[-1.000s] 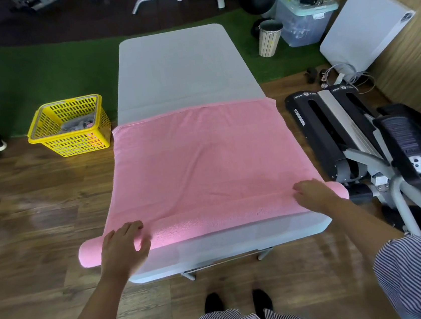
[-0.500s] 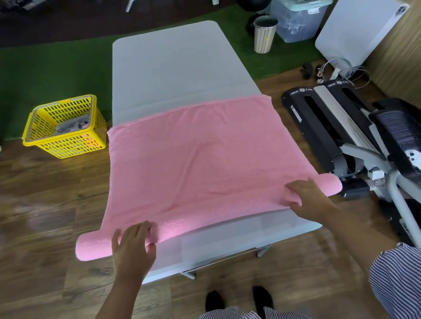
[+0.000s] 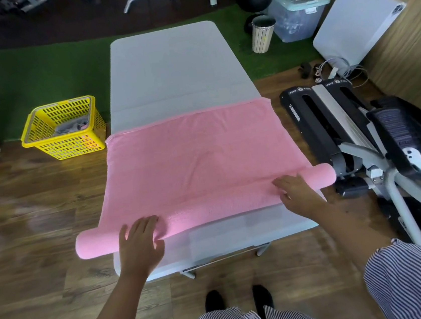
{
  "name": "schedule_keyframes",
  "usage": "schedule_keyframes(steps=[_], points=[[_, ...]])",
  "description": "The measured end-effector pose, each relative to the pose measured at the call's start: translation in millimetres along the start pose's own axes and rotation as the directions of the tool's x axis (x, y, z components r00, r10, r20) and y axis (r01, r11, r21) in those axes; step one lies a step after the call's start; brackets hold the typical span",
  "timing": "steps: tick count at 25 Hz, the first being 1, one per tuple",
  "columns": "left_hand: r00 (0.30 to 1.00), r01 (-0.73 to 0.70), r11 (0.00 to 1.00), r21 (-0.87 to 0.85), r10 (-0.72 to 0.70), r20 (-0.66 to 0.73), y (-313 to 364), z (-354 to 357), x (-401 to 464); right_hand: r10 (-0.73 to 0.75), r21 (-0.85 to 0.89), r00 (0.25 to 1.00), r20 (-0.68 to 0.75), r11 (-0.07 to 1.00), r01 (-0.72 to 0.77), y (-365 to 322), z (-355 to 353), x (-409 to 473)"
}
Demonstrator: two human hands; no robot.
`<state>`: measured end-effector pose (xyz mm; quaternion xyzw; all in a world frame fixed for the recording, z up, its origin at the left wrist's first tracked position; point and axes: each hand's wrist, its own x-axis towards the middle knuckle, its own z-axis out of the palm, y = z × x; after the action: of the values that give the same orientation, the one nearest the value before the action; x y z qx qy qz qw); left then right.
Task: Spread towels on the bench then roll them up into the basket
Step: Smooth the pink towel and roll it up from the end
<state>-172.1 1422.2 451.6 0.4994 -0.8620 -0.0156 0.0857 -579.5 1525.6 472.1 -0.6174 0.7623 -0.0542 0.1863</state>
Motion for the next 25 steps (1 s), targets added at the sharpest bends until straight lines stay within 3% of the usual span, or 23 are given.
schedule_keyframes(steps=[3,10,15,17,21,25], points=[[0.998,0.062,0.998,-0.028,-0.061,0.035,6.7,-0.8,0.3,0.012,-0.136,0.999,0.051,0.991,-0.005,-3.4,0.1,-2.2],[0.994,0.019,1.0,0.025,-0.022,0.106,-5.1,-10.7,2.4,0.055,-0.085,0.988,0.145,0.995,-0.043,-1.6,-8.1,0.1],[1.0,0.0,1.0,-0.02,0.0,0.018,-2.8,-6.4,-2.2,0.106,0.028,0.994,-0.03,0.994,-0.106,10.1,-10.0,-8.9],[0.998,-0.008,1.0,-0.029,0.009,0.058,-2.7,-1.7,-4.9,0.122,0.123,0.992,0.029,0.985,-0.125,14.0,-8.6,-13.5],[0.993,0.053,0.998,-0.038,-0.048,0.11,4.3,-5.3,-0.5,0.071,-0.006,0.993,0.098,0.997,-0.071,17.1,-4.6,-17.6],[0.99,0.016,1.0,-0.001,-0.015,0.142,7.8,-15.6,-0.2,0.121,-0.005,0.981,0.154,0.993,-0.122,15.2,-9.5,-13.9]])
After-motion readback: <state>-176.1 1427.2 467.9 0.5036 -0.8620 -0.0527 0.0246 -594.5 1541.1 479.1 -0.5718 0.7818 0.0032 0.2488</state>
